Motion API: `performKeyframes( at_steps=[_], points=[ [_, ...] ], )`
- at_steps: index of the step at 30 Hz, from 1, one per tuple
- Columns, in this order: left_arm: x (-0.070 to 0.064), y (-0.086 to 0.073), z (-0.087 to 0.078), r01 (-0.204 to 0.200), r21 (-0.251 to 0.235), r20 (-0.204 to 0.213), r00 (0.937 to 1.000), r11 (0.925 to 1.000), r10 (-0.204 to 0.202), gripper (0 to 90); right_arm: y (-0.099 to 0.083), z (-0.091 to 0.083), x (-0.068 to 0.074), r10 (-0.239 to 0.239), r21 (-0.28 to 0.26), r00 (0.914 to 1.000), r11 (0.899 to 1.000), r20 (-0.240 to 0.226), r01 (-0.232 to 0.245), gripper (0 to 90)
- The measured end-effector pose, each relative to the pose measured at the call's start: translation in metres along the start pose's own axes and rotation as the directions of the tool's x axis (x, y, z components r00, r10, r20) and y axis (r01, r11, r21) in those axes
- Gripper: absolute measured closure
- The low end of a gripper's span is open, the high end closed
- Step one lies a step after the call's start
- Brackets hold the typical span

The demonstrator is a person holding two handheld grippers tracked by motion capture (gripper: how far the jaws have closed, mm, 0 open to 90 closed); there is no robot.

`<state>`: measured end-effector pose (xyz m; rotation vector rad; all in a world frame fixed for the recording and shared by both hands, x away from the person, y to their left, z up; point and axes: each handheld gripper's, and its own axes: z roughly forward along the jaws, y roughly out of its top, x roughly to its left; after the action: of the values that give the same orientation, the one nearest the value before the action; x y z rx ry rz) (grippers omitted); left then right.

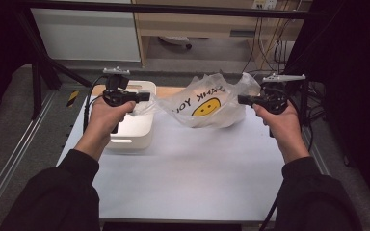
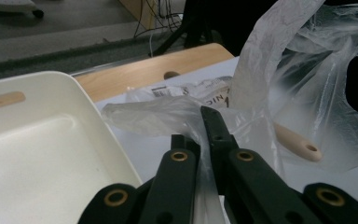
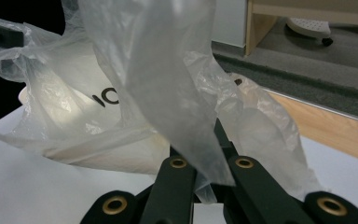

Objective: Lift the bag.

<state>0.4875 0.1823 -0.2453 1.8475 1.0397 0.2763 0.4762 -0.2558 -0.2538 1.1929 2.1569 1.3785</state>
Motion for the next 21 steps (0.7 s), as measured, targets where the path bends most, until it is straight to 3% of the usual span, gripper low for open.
performKeyframes(
  at_steps=[10,19,21],
  points=[
    [0.012,0.021,0.004,0.036,-0.058,-0.028,0.9989,0.9976,-0.038,90.0,0.026,0.006,-0.012,0.024,-0.018,0.9983,1.000,0.052,-0.023,90.0],
    [0.009,0.038,0.003,0.037,-0.129,-0.044,0.9981,0.9910,-0.043,90.0,0.043,0.004,-0.017,0.038,-0.050,0.9950,0.998,0.092,-0.034,90.0],
    [0.007,0.041,0.002,0.024,-0.162,-0.055,0.9979,0.9864,-0.034,90.0,0.047,0.001,-0.017,0.040,-0.064,0.9941,0.997,0.101,-0.033,90.0]
  ],
)
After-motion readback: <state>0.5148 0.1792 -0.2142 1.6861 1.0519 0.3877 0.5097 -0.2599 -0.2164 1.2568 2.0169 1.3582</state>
